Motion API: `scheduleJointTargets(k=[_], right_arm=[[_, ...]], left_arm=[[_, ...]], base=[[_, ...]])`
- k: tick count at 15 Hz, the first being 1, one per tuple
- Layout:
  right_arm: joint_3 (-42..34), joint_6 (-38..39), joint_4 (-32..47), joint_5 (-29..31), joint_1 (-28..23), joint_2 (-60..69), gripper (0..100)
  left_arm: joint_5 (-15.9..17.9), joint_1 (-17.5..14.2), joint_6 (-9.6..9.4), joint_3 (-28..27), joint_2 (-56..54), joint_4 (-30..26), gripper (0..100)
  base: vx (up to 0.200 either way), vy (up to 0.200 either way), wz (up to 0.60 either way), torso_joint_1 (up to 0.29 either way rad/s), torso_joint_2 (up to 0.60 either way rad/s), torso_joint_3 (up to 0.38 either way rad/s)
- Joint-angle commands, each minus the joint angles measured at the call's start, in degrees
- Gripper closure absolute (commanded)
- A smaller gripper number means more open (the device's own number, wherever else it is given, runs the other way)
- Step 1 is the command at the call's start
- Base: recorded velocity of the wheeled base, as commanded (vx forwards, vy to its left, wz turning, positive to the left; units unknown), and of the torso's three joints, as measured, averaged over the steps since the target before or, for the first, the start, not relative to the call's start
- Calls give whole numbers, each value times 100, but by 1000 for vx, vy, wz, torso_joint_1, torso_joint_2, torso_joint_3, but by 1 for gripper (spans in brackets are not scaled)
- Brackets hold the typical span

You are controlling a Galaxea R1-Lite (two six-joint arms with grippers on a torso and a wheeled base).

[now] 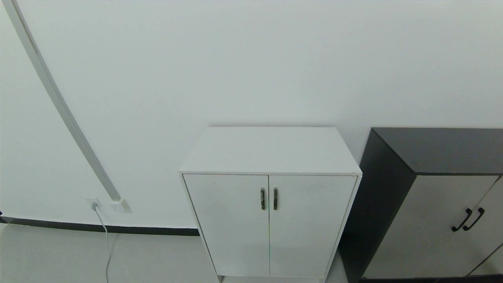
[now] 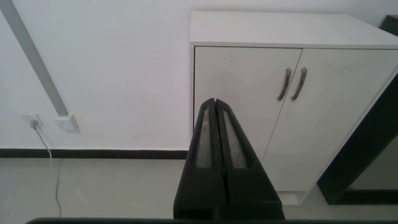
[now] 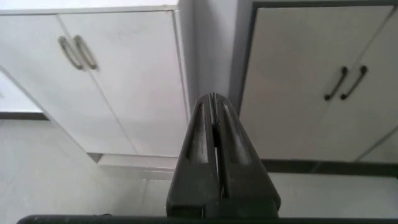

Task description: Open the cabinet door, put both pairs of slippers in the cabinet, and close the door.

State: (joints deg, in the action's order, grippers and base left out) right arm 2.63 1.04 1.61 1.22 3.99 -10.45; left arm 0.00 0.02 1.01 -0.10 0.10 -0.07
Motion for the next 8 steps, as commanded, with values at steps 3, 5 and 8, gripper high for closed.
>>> scheduleJointTargets(k=[3,5,8], right_arm=[[-61,2,-12,1,190,263,100],[-52,-7,-3,63,199,271,100],[-61,-288,-29,159,190,482,100]], left_arm=[[0,-2,4,1,-1,-1,100],[0,6,4,1,-1,-1,100],[0,6,4,1,-1,-1,100]], base=[[0,0,0,0,0,0],[0,0,0,0,0,0],[0,0,0,0,0,0]])
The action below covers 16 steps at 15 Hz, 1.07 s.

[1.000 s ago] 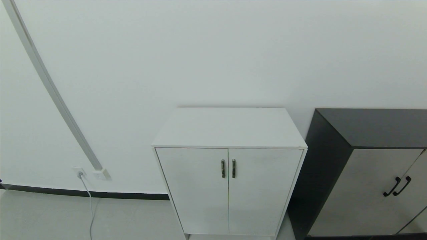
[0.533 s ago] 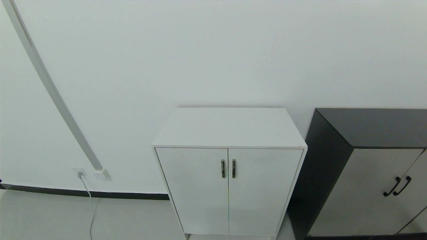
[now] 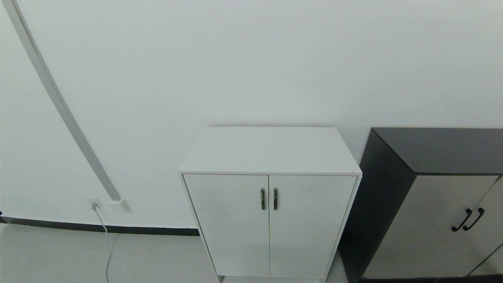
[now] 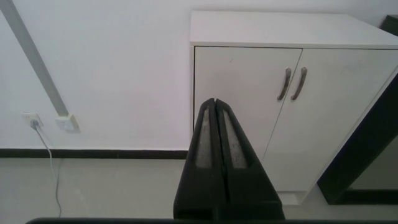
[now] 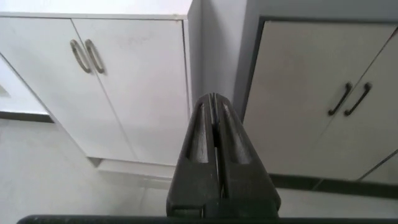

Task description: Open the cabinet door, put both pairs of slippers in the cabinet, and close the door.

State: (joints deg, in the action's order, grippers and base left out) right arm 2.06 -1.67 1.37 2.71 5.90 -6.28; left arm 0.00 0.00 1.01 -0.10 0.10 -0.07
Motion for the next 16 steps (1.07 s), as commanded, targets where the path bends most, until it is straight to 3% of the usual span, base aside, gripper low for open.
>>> scheduleJointTargets(k=[1,8,10,12,14,16], right_arm=[[-13,-9,-5,142,-1,57,100],[-4,-26,4,-25,131,57,100],[-30,-439,-66,-95,139,57,100],[-162,-325,-110,-1009,175,30,100],[-197,-44,-119,-631,324,-84,100],[-206,9,-110,-578,-45,-198,100]], left_arm=[[0,0,4,1,-1,-1,100],[0,0,4,1,-1,-1,100],[0,0,4,1,-1,-1,100],[0,0,13,1,-1,-1,100],[0,9,4,1,-1,-1,100],[0,9,4,1,-1,-1,100]], base=[[0,0,0,0,0,0],[0,0,0,0,0,0],[0,0,0,0,0,0],[0,0,0,0,0,0],[0,0,0,0,0,0],[0,0,0,0,0,0]])
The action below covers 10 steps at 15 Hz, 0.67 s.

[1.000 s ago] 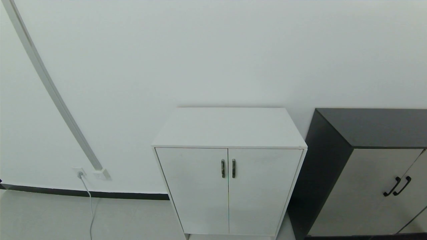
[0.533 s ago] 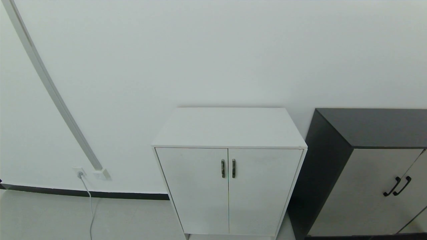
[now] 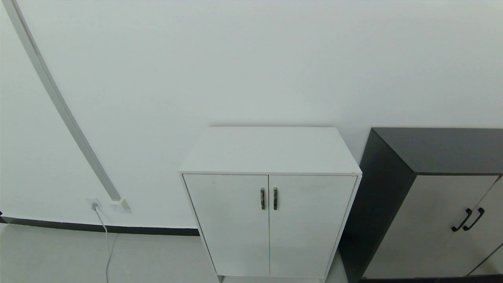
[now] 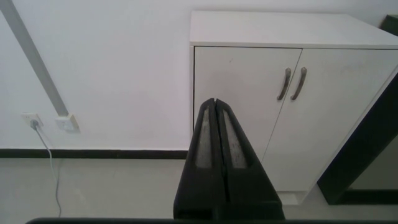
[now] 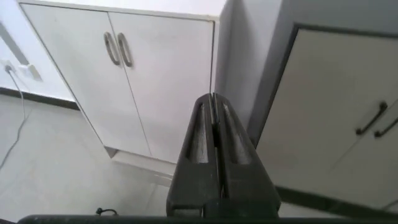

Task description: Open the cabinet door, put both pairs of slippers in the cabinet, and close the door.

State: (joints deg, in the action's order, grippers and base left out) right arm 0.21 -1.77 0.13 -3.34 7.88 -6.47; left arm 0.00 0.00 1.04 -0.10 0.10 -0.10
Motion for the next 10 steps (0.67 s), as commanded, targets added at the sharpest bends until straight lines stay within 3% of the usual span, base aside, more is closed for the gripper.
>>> scheduleJointTargets(k=[1,7,10], right_arm=[[-21,19,13,26,-577,-302,100],[-21,19,4,18,-770,639,100],[-21,484,-13,580,-779,639,100]], left_arm=[[0,0,2,1,-1,1,100],[0,0,2,1,-1,1,100],[0,0,2,1,-1,1,100]], base=[[0,0,0,0,0,0],[0,0,0,0,0,0],[0,0,0,0,0,0]])
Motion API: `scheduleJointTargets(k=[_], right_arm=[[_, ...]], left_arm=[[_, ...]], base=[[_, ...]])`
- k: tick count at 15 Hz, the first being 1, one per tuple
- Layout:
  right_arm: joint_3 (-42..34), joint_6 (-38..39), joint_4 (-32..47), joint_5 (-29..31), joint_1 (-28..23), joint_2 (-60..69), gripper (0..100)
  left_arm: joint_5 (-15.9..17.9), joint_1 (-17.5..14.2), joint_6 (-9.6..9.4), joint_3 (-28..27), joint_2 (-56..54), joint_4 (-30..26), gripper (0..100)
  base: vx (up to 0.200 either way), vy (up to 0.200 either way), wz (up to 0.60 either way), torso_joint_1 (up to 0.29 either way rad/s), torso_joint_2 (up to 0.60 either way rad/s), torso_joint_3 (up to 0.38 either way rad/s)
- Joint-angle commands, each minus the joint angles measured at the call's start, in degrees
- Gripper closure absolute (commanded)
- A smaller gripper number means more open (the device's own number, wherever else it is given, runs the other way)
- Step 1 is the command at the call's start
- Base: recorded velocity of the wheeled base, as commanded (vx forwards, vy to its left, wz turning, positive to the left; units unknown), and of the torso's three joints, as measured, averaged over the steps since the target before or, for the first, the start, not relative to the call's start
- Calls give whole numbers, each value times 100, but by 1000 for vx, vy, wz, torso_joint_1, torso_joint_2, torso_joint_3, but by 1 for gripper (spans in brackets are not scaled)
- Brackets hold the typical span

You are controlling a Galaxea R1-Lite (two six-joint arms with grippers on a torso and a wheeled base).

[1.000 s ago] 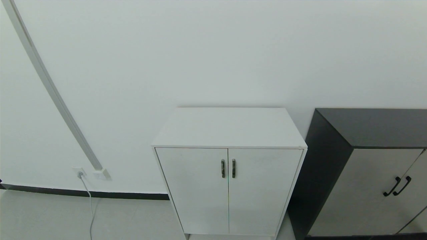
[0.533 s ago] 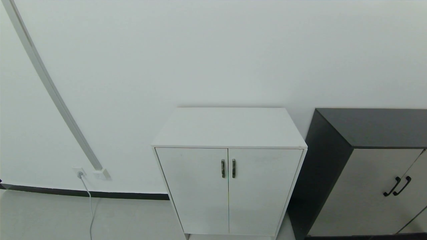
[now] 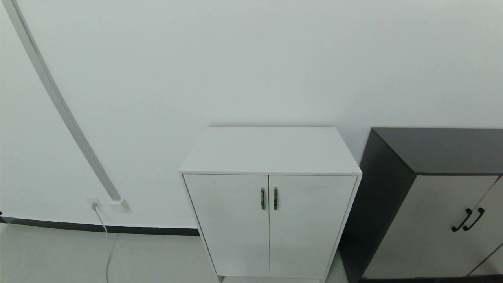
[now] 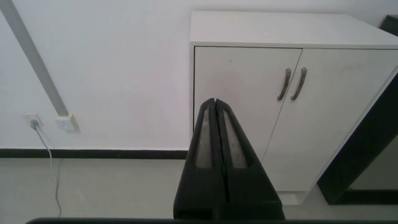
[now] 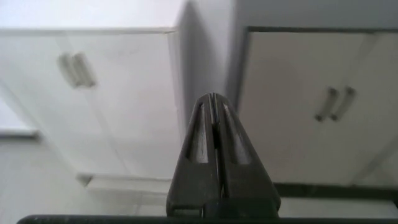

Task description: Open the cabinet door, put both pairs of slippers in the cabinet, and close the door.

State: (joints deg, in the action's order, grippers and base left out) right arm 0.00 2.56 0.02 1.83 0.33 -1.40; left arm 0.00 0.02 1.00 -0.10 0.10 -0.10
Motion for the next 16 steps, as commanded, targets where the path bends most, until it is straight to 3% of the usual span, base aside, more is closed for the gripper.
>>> scheduleJointTargets(k=[1,16], right_arm=[[0,192,-20,81,-24,131,100],[0,148,-29,54,-24,131,100]], left_arm=[[0,-2,-3,1,-1,1,100],[-9,-2,-21,1,-1,1,100]], base=[[0,0,0,0,0,0],[0,0,0,0,0,0]])
